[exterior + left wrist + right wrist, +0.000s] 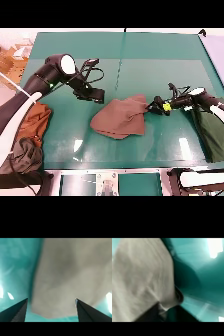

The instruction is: Fold the shirts.

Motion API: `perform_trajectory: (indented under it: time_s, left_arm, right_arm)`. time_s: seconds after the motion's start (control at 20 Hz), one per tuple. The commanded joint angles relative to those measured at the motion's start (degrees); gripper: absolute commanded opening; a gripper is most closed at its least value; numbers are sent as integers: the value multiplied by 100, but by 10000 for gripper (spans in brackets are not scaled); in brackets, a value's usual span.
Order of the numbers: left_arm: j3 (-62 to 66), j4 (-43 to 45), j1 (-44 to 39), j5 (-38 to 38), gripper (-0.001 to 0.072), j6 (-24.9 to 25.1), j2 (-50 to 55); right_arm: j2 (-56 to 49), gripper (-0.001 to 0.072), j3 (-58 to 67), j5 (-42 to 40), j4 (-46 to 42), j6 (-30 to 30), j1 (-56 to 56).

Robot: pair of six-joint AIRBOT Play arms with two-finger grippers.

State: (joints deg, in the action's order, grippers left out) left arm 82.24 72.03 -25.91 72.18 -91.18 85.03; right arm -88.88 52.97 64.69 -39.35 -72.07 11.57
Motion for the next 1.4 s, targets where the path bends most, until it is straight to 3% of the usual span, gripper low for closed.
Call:
perform_trajectory:
  time_s: [0.0,0.2,0.35,0.5,0.6,0.8,0.9,1.05,1.2,1.35]
  left_arm:
    - [-74,527,35,-389,684,-31,33]
    - [125,144,564,354,685,-33,22]
    - [131,-245,850,796,685,-31,-15]
    - [13,-400,857,-22,685,-31,31]
    - [-254,-1060,846,-920,685,44,116]
    - [-422,-3563,846,-1547,686,1563,623]
    - [-422,-4205,846,-1648,686,1967,852]
    - [-424,-4138,846,-1609,686,1961,1231]
    - [-450,-3679,870,-1290,685,1963,1388]
    - [-448,-3480,1078,-321,685,1858,1364]
  right_arm:
    - [-313,17,74,59,1244,1088,7]
    - [-168,14,922,765,1325,1169,85]
    - [238,13,1604,787,1320,1119,151]
    - [787,14,1832,1016,1320,1128,173]
    - [1209,14,1832,1060,1300,1123,168]
    - [1504,14,1805,1464,1222,1106,-7]
    - [1502,14,1753,1447,931,1108,-254]
    - [1504,13,1641,1429,468,1106,-452]
    - [1585,13,1718,1069,459,1084,31]
    - [1521,14,1735,682,428,949,758]
